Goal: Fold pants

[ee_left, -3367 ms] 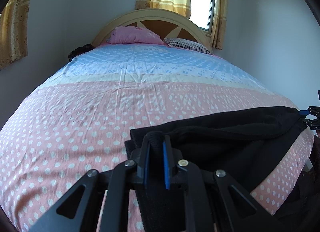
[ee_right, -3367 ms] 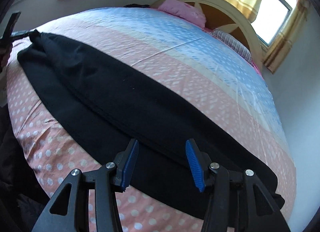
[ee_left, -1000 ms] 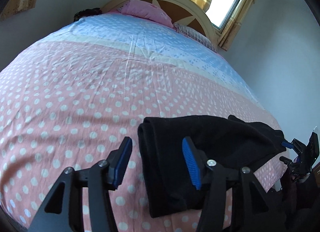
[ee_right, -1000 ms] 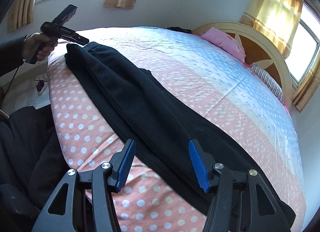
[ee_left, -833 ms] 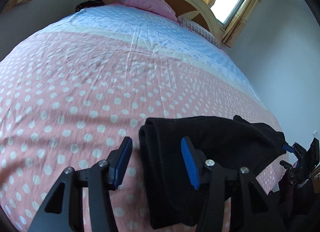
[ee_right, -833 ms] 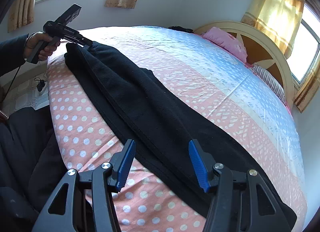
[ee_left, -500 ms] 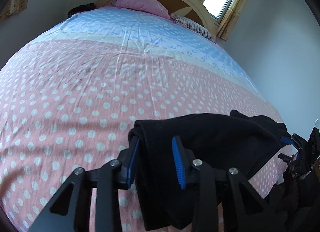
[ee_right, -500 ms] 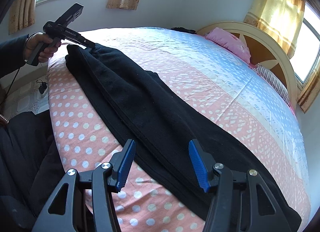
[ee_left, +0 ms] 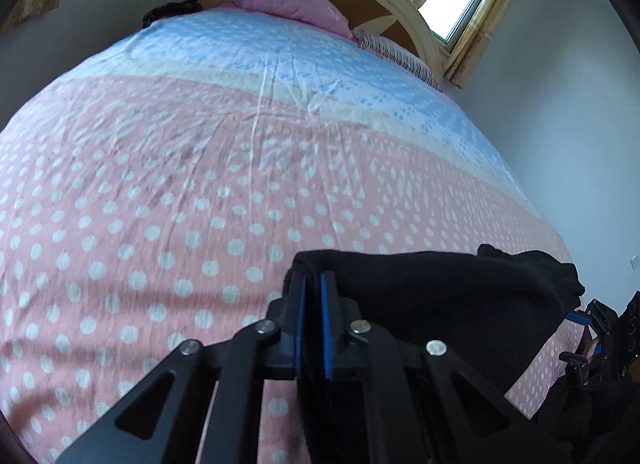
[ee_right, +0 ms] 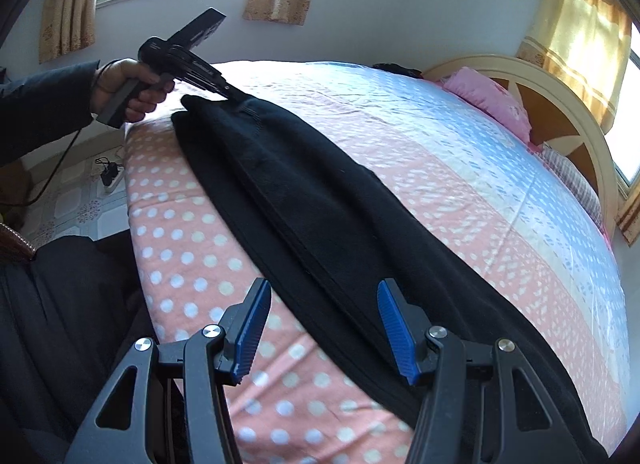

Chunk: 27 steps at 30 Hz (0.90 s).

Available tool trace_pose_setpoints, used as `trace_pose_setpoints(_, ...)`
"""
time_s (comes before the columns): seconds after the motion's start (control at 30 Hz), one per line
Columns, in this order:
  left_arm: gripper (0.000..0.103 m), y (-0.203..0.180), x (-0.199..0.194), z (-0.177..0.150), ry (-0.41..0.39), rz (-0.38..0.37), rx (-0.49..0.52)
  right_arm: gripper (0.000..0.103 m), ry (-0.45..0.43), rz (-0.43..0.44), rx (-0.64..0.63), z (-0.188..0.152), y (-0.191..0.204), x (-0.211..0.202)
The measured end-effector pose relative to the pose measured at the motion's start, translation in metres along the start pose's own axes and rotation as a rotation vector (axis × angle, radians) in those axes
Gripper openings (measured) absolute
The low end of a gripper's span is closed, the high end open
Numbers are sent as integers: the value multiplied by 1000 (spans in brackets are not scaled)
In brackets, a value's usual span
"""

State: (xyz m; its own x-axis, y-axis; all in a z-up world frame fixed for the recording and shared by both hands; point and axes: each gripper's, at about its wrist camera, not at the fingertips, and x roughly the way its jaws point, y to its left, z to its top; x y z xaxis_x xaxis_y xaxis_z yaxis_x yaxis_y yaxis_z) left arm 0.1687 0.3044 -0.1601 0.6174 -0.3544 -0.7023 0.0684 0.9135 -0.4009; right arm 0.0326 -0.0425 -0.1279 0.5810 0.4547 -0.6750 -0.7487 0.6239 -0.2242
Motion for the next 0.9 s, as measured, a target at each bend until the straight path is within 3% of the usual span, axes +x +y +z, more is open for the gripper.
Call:
trace_pose_setpoints(0.07, 16, 6, -6, -4, -24, -23, -48, 57, -7, 11, -8, 6, 5, 7)
trace_pose_setpoints(0.13, 35, 11, -16, -8, -42, -11, -90, 57, -8, 8, -26, 13, 9, 16)
trace_pose_setpoints(0.2, 47, 15, -32, -15, -75, 0, -112, 57, 2, 1, -38, 18, 14, 25)
trace_pose_setpoints(0.3, 48, 14, -58, -29, -90, -2, -103, 57, 23, -19, -47, 22, 16, 40)
trace_pose_setpoints(0.37, 48, 6, -72, -41, -84, -23, -72, 52, 40, -38, -55, 23, 17, 48)
trace_pose_setpoints(0.4, 48, 1, -74, -47, -72, -31, -47, 47, 51, -40, -64, 23, 18, 52)
trace_pose_setpoints(0.5, 48, -18, -69, -64, -21, -39, 32, 44, 54, -48, -81, 25, 23, 57)
trace_pose_setpoints(0.6, 48, -32, -57, -71, -5, 8, 110, 31, 60, -49, -77, 28, 22, 58)
trace_pose_setpoints(0.67, 48, -33, -50, -70, -3, 9, 117, 19, 69, -62, -81, 29, 22, 58)
trace_pose_setpoints(0.7, 41, -33, -47, -69, 3, 6, 112, 14, 67, -62, -81, 30, 22, 57)
trace_pose_setpoints(0.73, 22, -33, -45, -68, 2, 12, 119, 8, 65, -60, -76, 31, 22, 56)
trace_pose_setpoints(0.77, 14, -33, -44, -67, 1, 25, 129, 7, 61, -55, -70, 32, 21, 54)
trace_pose_setpoints(0.9, 9, -35, -60, -62, -61, 42, 162, 5, 32, -42, -53, 38, 20, 42)
